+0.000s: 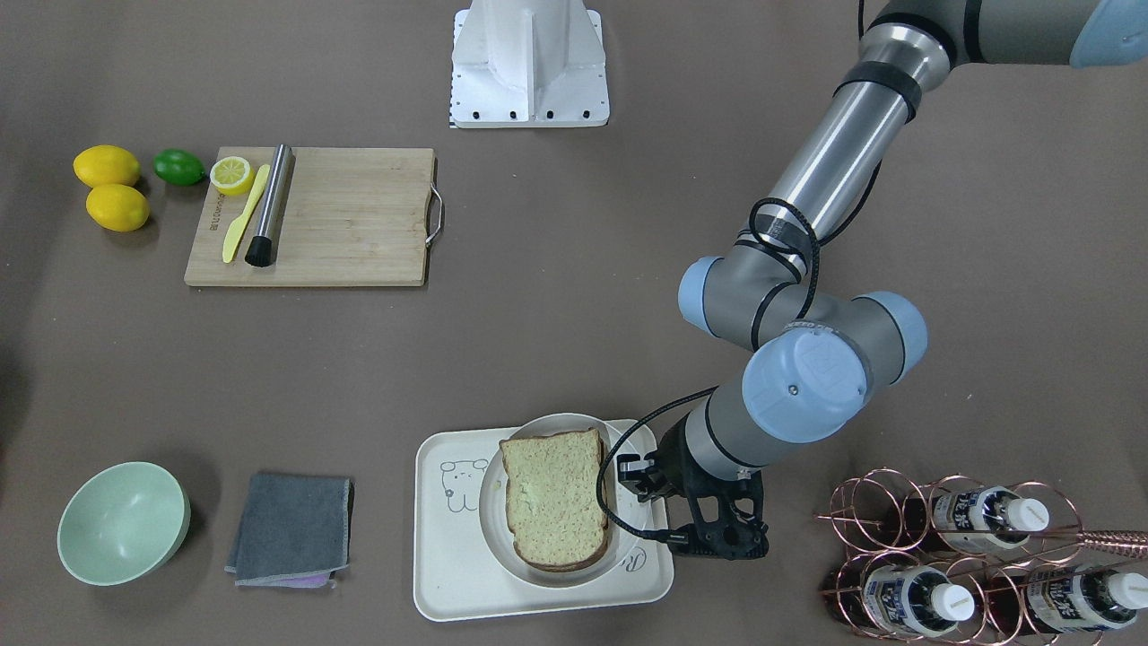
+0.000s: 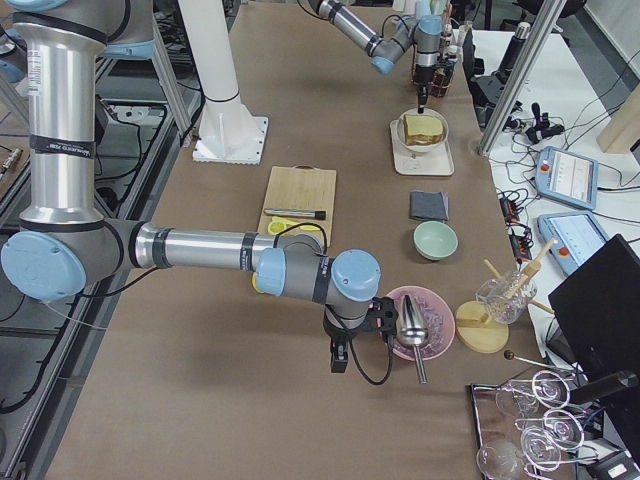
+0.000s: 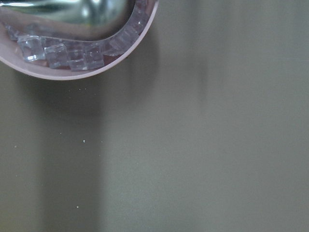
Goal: Make sandwich and place on tray
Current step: 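Slide the plate with the left gripper onto the white tray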
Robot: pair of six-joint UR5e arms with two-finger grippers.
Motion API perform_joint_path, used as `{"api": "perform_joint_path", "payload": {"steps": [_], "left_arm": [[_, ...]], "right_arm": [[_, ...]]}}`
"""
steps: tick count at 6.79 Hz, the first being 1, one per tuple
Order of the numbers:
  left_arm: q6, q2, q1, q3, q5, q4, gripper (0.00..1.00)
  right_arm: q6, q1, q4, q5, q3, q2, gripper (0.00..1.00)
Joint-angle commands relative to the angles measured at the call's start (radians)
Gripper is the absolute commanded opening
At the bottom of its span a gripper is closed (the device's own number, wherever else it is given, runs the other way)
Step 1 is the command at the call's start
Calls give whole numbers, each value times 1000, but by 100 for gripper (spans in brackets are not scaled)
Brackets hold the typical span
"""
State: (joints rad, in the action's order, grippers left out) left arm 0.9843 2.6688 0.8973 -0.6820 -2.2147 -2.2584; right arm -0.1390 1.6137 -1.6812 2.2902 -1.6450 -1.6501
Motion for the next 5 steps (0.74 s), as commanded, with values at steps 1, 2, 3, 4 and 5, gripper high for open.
{"api": "perform_joint_path", "payload": {"steps": [1, 2, 3, 4, 5], "left_arm": [[-1, 36, -30, 58, 64, -20, 0], [-1, 40, -44, 56, 81, -26, 0], [0, 42, -52, 56, 93, -29, 0], [2, 42, -52, 56, 98, -29, 0], [5, 42, -51, 56, 102, -35, 59]], "right_arm": [[1, 0, 0, 0, 1, 3, 100], [-1, 0, 0, 0, 1, 3, 100], [-1, 0, 0, 0, 1, 1, 100], [-1, 0, 0, 0, 4, -4, 100], [-1, 0, 0, 2, 2, -8, 100]]}}
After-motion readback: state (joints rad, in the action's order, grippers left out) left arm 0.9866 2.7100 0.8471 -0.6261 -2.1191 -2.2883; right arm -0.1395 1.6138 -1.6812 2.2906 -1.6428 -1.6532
